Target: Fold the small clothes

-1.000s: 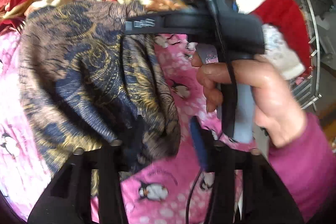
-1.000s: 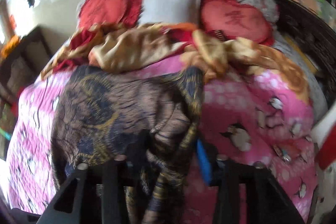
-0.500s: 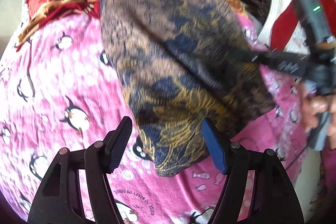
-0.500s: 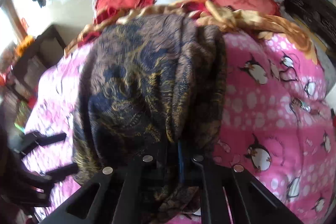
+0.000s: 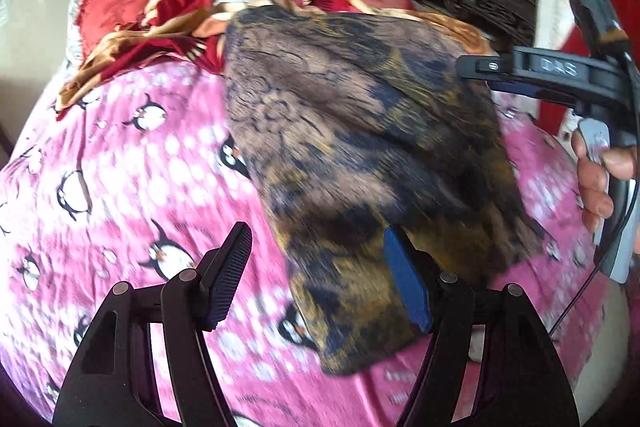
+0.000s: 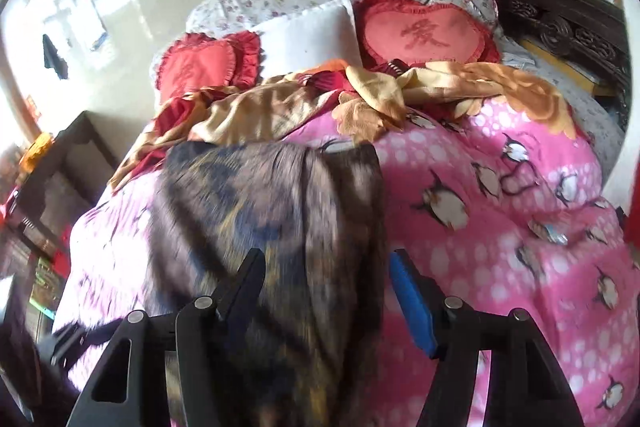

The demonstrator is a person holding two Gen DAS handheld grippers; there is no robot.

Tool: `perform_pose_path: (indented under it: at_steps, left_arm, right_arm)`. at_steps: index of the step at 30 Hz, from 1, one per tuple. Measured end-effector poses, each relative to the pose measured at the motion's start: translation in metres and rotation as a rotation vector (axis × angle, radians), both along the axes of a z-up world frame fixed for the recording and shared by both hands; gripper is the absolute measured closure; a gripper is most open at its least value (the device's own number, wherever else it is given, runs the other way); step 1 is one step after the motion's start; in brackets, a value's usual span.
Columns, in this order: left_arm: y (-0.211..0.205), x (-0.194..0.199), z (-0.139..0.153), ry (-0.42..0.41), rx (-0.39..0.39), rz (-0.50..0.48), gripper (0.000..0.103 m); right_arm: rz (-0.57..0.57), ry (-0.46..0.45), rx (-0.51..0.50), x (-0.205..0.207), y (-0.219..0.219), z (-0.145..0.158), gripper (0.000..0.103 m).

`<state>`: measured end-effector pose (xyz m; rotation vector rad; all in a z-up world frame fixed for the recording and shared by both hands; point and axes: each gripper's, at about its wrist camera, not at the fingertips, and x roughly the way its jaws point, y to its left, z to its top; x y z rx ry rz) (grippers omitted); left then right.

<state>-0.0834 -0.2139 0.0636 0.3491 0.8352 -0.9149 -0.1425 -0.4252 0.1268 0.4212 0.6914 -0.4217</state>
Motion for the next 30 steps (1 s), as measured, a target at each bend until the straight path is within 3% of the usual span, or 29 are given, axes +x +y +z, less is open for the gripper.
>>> perform_pose_path:
  at_steps: [2,5,7,8,11,13,15,17,20,23,25,26,27,30]
  left_arm:
    - [-0.007,0.008,-0.002,0.002,0.018,0.029,0.034]
    - [-0.018,0.014,-0.008,0.001,0.046,0.041,0.034]
    - [-0.023,0.018,-0.012,0.006,0.051,0.039,0.034]
    - [-0.025,0.019,-0.013,0.011,0.054,0.04,0.034]
    - [-0.028,0.015,-0.014,0.013,0.065,0.032,0.034]
    - [-0.03,0.012,-0.014,0.004,0.069,0.028,0.034]
    - [-0.031,0.011,-0.015,0.003,0.073,0.024,0.034]
    - [-0.032,0.012,-0.016,0.006,0.072,0.027,0.034]
    - [-0.034,0.013,-0.015,0.003,0.073,0.028,0.034]
    - [-0.034,0.01,-0.015,-0.002,0.073,0.031,0.034]
    - [-0.033,0.008,-0.015,-0.003,0.074,0.035,0.034]
    - [-0.033,0.008,-0.014,0.0,0.075,0.036,0.034]
    - [-0.033,0.008,-0.014,0.003,0.076,0.034,0.034]
    - [-0.024,0.01,-0.009,0.027,0.048,0.025,0.034]
  right_arm:
    - [-0.001,0.036,0.014,0.024,-0.012,-0.007,0.081]
    - [-0.043,0.014,-0.03,0.034,-0.022,-0.004,0.097]
    - [-0.11,0.04,-0.062,0.04,-0.033,-0.013,0.097]
    - [-0.12,0.051,-0.026,0.042,-0.039,-0.021,0.097]
    - [-0.1,0.033,-0.005,0.037,-0.042,-0.025,0.097]
    - [-0.079,-0.005,0.022,0.02,-0.036,-0.015,0.091]
    - [-0.051,-0.039,0.071,0.003,-0.029,-0.007,0.072]
    - [-0.012,-0.047,0.072,-0.016,-0.013,-0.002,0.066]
    - [0.036,0.005,0.045,-0.035,0.016,-0.012,0.066]
    - [0.066,0.031,0.089,-0.046,0.03,-0.033,0.065]
    - [0.079,0.058,0.087,-0.047,0.036,-0.047,0.068]
    - [0.094,0.068,0.084,-0.046,0.038,-0.05,0.087]
    - [0.107,0.074,0.076,-0.046,0.04,-0.051,0.096]
    - [0.074,0.05,0.065,-0.059,0.034,-0.047,0.096]
